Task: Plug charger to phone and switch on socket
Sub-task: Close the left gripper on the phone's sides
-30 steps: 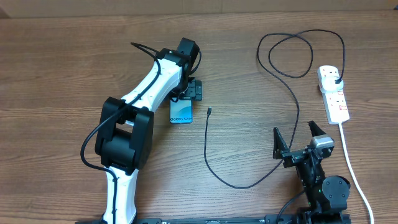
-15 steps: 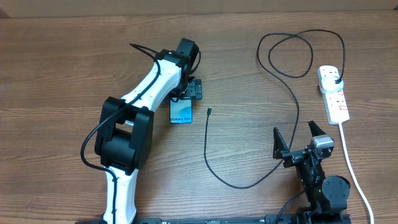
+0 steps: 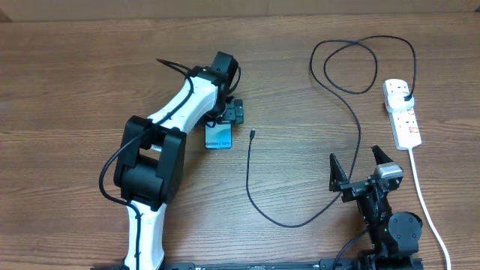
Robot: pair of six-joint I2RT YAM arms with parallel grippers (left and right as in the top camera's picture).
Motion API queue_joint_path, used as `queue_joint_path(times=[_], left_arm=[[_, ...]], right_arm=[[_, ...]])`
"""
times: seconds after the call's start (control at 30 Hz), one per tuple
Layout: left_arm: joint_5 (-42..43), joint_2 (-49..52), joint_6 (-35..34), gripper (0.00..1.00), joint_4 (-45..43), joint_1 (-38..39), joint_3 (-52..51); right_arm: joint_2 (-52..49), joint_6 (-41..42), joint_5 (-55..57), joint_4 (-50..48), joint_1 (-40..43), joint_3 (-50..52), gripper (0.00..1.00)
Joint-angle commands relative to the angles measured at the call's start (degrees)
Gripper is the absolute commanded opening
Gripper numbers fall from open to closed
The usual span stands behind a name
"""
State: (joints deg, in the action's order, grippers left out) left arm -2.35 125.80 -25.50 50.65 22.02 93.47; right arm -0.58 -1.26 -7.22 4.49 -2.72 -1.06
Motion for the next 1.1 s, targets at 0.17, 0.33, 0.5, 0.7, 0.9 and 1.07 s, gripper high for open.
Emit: queue_joint_path(times=[0.17,0.33,0.5,0.7,0.9,1.07], left_arm=[[0.42,1.77,-0.24,1.0,-2.29,-0.26,-4.74],[0.46,4.13,-0.24,1.0,-2.32,-0.26,-4.79],[0.46,4.92,-0.24,1.0,-1.77,-0.26,-4.79],[0.48,4.92,-0.24,1.0,-0.04,-0.26,-4.79],[0.55,4.9,-0.22,1.0,2.08,-0.28,-4.13],[0.92,4.11,0.11,1.0,4.46,-0.28,-1.31]], right_arm=[[0.42,0.09,0.13,-0.26,-0.11,0.59,1.0],[0.42,0.09,0.11,-0.26,-0.11,0.59,1.0],[0.42,0.09,0.11,-0.26,-0.11,0.59,1.0],[0.42,0.09,0.11,-0.26,-0.11,0.59,1.0],[0.42,0.09,0.11,-0.26,-0.11,0.59,1.0],[0.42,0.09,0.13,-0.26,-0.11,0.59,1.0]])
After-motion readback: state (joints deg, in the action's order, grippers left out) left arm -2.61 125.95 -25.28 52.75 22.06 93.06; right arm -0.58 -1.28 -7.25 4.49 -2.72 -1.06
